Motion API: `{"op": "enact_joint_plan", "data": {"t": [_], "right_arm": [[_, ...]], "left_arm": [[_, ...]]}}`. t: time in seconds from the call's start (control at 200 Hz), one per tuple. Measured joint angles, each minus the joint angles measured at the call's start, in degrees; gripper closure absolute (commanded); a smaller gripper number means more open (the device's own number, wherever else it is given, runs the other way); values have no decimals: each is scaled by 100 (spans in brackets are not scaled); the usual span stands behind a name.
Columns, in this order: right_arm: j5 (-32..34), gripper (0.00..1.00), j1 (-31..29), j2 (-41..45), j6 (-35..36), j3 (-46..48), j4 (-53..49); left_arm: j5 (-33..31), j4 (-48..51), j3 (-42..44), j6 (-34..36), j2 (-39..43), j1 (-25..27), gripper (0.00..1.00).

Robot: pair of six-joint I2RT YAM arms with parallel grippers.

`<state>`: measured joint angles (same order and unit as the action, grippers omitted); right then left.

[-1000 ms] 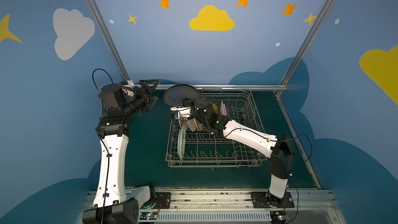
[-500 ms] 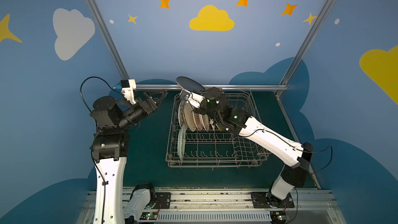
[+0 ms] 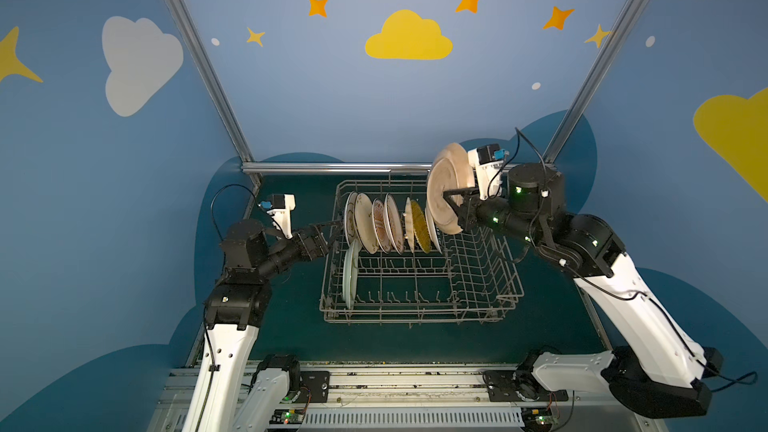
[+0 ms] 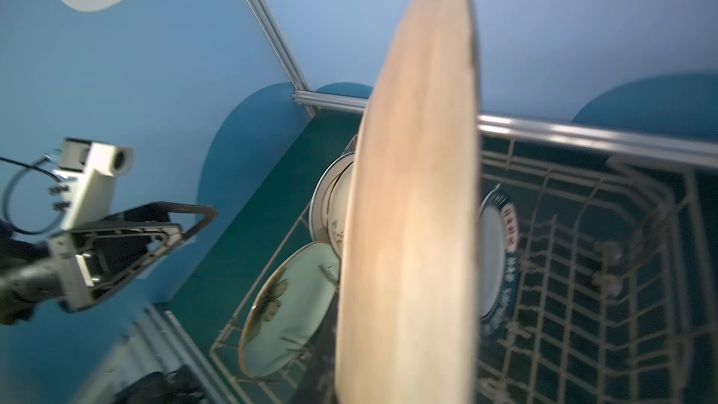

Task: Load the plates into the dish rack
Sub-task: 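Lower the beige plate edge-down toward the rack slots with the right gripper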

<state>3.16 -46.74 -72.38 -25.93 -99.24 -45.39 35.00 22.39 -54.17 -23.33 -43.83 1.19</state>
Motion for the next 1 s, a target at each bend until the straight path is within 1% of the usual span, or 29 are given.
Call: {"op": "enact_joint_plan", "data": {"t": [0.065,0.15,0.34,0.531,0.691,1.001], "right_arm": [[-354,100,-24,-42,-518,223,-79],[-688,100,-59,-144,-1023,549,-92],[-1152,100,-72,-356,-1676,973,-35],[-1373,100,-175,-540,-1956,1051,232],[-1394,100,-411,-946,-2039,1043,468],[-1032,100,-850,-1840,-2063,647,391]], "left_arm": [[-326,-22,245,52,118,28,0],[-649,-33,468,70,186,76,0],[-1001,-33,529,111,208,201,0],[-1141,-35,529,151,260,221,0],[-1176,-35,531,151,308,223,0],[-1176,-33,533,155,424,234,0]]}}
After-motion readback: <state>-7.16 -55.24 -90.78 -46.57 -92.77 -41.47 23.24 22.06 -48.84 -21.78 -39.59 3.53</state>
